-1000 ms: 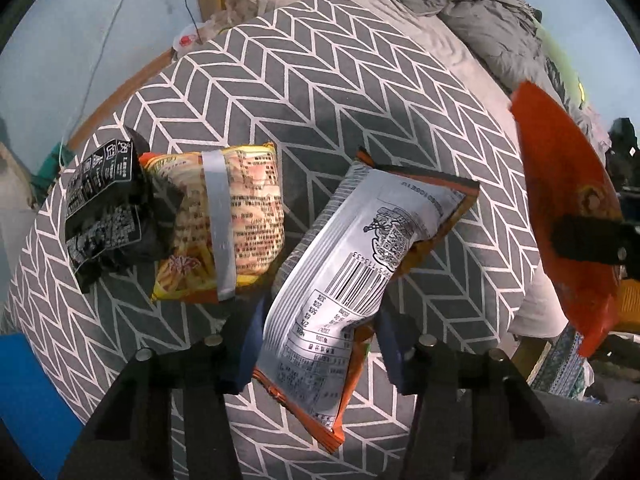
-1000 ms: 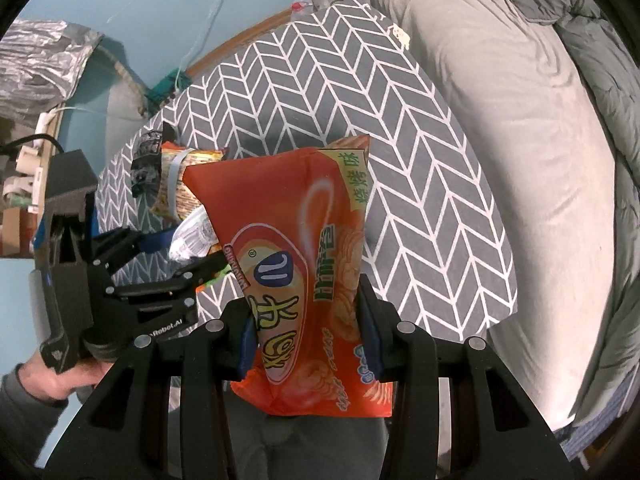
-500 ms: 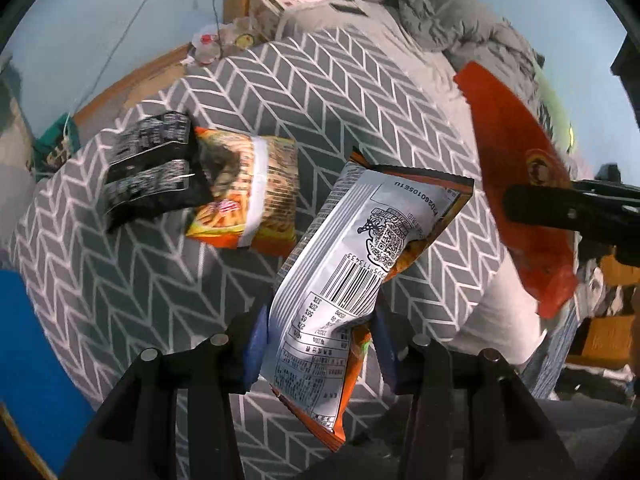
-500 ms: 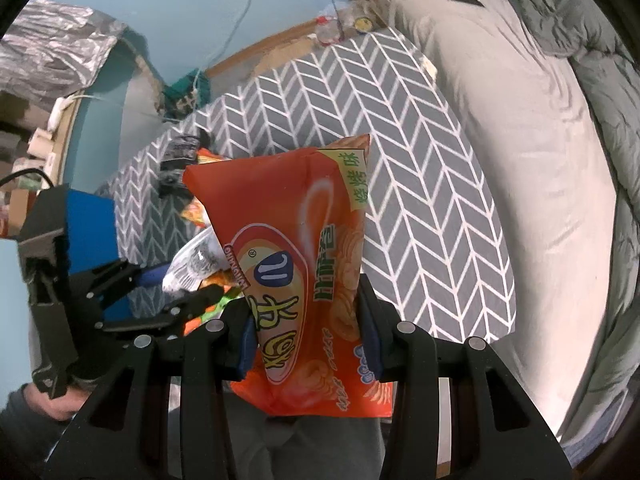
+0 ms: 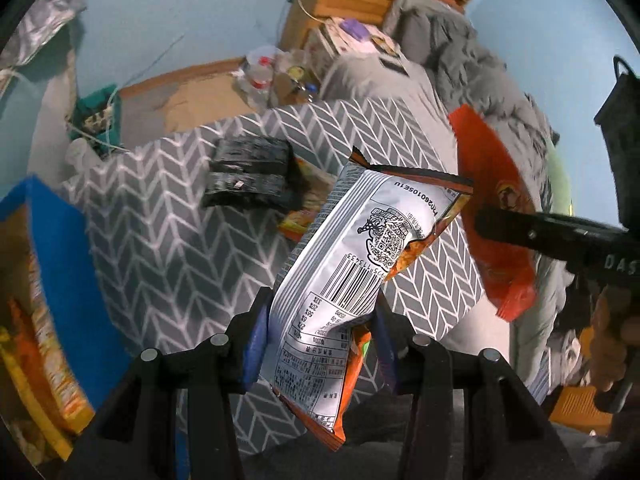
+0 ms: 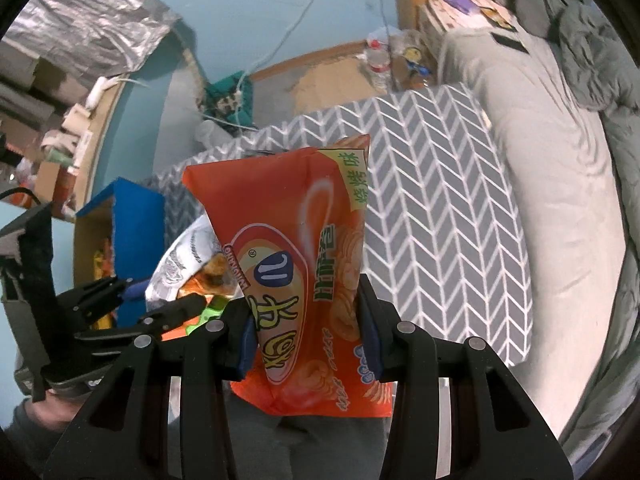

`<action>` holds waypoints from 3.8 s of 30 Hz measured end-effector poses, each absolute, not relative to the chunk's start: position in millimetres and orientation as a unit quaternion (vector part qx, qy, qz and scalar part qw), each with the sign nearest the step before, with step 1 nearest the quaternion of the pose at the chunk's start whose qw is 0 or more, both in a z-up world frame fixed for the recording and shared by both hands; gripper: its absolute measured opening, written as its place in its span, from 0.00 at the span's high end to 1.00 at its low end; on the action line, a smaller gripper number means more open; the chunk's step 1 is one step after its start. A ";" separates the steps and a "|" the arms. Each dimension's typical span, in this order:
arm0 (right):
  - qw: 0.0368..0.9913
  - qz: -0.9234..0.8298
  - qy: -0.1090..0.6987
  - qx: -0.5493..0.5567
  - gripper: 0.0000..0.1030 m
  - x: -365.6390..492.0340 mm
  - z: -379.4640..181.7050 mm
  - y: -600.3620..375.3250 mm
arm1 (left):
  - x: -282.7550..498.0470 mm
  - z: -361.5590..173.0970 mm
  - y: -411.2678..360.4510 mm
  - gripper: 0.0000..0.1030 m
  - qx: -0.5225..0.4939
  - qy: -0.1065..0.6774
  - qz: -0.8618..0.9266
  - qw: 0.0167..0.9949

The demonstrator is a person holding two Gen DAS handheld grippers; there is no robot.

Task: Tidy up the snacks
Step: 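Carry the silver-white bag and red bag over the box with both grippers, then open both grippers to drop the bags into the box, then move both grippers toward the black bag and the banded orange bag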

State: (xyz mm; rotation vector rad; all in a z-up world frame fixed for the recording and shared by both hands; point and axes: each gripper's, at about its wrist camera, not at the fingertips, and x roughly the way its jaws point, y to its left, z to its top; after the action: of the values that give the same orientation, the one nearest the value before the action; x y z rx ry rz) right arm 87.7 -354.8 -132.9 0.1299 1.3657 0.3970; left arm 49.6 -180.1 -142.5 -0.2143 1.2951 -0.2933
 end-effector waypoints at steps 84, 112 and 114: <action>0.694 0.302 0.653 -0.033 0.32 104.0 -149.9 -89.4 | -34.7 -136.0 64.9 0.29 -0.310 0.552 0.133 0.763; 0.717 0.142 0.680 0.062 0.29 130.9 -184.4 -288.9 | 64.1 -142.7 -75.3 0.24 -0.227 0.602 0.004 0.766; 0.713 0.132 0.685 0.070 0.29 132.1 -192.8 -299.7 | 70.2 -146.3 -83.1 0.24 -0.219 0.608 -0.003 0.763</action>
State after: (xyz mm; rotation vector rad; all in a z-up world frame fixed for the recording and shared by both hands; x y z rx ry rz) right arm 132.1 -299.7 -192.8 0.1561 1.5179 0.2922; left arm 70.2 -83.1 -146.3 -0.4772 1.3213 -0.0061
